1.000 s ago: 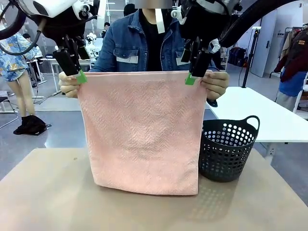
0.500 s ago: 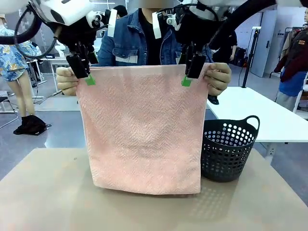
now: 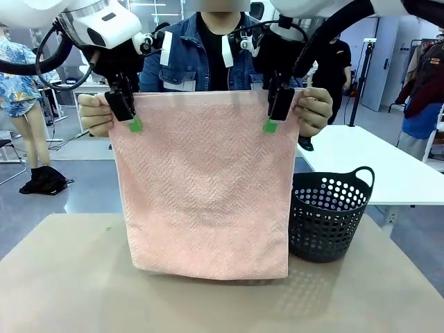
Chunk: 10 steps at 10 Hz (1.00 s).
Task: Fold the towel.
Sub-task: Release the end of the 100 cm Hotel Towel you were holding and grab the top end of the folded side.
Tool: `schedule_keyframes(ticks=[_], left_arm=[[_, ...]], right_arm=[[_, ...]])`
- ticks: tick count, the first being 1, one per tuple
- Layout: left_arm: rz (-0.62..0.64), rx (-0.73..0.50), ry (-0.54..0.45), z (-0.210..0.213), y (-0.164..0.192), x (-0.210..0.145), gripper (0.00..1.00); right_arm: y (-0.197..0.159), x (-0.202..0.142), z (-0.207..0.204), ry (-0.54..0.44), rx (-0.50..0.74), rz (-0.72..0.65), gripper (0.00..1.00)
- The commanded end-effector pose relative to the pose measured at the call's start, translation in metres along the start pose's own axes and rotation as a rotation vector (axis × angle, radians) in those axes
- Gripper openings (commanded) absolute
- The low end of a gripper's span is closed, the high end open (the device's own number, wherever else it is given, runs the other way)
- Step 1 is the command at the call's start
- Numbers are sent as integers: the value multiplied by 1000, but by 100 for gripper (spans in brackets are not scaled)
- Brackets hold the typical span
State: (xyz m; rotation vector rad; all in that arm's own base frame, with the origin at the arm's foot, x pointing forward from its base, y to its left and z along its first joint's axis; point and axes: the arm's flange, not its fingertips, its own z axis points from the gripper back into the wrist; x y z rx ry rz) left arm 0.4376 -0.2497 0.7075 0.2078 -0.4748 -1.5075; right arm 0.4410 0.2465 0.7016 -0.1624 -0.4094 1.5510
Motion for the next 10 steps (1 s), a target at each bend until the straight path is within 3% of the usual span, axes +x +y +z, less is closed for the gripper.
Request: schedule_keyframes(ticks=[1, 2, 3, 4, 6, 10], left_arm=[[12, -30, -7, 11, 4, -2, 0], [12, -33, -4, 12, 4, -2, 0], [10, -41, -4, 13, 5, -3, 0], [3, -55, -7, 15, 5, -4, 14], [-7, -64, -2, 16, 6, -3, 0], [-4, -66, 0, 15, 12, -4, 0]], right_arm=[[-2, 4, 2, 2, 28, -26, 40], [-4, 5, 1, 5, 27, -27, 0], [-5, 7, 1, 8, 25, -28, 38], [-6, 8, 1, 7, 27, -28, 0], [-7, 9, 0, 10, 28, -27, 0], [-8, 11, -2, 4, 31, -32, 0]])
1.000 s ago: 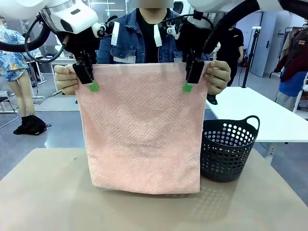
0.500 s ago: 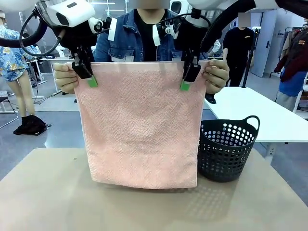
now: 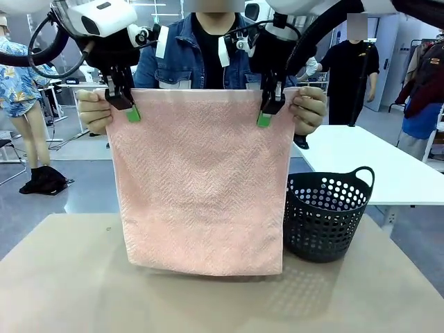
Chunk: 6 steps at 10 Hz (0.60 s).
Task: Fold the towel.
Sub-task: Release the end of the 100 cm Hotel Towel you were holding and grab the top end of the folded side.
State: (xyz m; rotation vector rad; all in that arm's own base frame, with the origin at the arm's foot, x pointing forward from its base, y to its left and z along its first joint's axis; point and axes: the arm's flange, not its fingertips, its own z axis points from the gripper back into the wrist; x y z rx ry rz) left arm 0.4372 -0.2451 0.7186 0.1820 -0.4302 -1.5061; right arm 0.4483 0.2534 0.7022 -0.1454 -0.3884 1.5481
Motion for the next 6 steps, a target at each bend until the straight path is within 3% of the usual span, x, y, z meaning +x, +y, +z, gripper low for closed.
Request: schedule_keyframes(ticks=[1, 6], left_arm=[[-6, -22, -14, 4, 8, -2, 0], [1, -1, 1, -1, 1, 0, 0]], right_arm=[[-3, 4, 1, 0, 7, -30, 0], [0, 0, -1, 0, 1, -2, 0]])
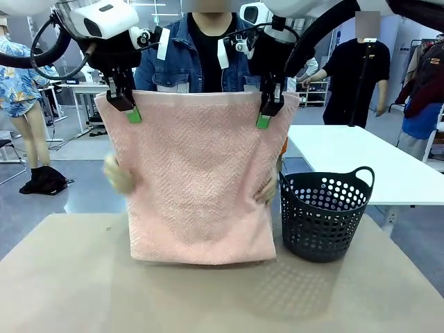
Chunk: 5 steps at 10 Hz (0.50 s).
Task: Fold the towel.
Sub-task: Release the end of the 100 cm Hotel Towel you were holding and grab the top end of the folded side, then release the end of the 100 cm Hotel Towel you were holding.
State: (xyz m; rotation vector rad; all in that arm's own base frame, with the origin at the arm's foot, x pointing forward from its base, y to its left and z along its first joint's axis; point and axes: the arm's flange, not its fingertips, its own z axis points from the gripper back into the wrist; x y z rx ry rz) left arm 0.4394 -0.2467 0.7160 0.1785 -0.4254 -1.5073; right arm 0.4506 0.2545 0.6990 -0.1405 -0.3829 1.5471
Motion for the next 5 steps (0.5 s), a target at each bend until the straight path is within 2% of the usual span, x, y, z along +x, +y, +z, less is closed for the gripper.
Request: schedule_keyframes(ticks=[1, 5], left_arm=[[2, 5, 0, 3, 0, -2, 0], [2, 5, 0, 3, 0, -2, 0]], right_arm=[[1, 0, 3, 0, -5, 0, 0], [1, 0, 3, 0, -5, 0, 0]])
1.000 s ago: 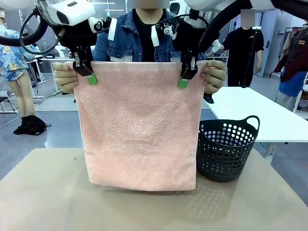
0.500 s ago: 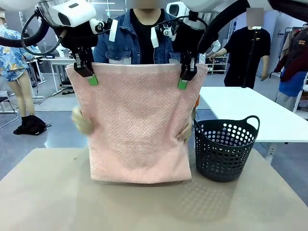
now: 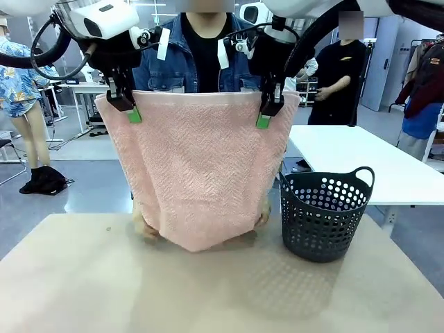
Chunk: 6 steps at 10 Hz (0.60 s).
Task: Fold the towel.
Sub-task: Release the end of the 100 cm Hotel Towel you were holding.
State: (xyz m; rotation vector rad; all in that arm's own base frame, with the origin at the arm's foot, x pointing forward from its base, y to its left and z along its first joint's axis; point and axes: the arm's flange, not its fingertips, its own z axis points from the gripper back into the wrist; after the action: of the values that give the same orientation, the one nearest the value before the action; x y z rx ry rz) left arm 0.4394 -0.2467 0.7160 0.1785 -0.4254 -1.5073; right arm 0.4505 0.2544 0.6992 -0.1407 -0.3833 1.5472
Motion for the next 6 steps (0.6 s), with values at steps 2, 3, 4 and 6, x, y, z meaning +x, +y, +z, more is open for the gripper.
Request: schedule_keyframes(ticks=[2, 3, 4, 6], left_arm=[[2, 5, 0, 3, 0, -2, 0], [2, 5, 0, 3, 0, -2, 0], [2, 5, 0, 3, 0, -2, 0], [2, 5, 0, 3, 0, -2, 0]], right_arm=[[1, 0, 3, 0, -5, 0, 0], [1, 0, 3, 0, -5, 0, 0], [1, 0, 3, 0, -5, 0, 0], [1, 0, 3, 0, -5, 0, 0]])
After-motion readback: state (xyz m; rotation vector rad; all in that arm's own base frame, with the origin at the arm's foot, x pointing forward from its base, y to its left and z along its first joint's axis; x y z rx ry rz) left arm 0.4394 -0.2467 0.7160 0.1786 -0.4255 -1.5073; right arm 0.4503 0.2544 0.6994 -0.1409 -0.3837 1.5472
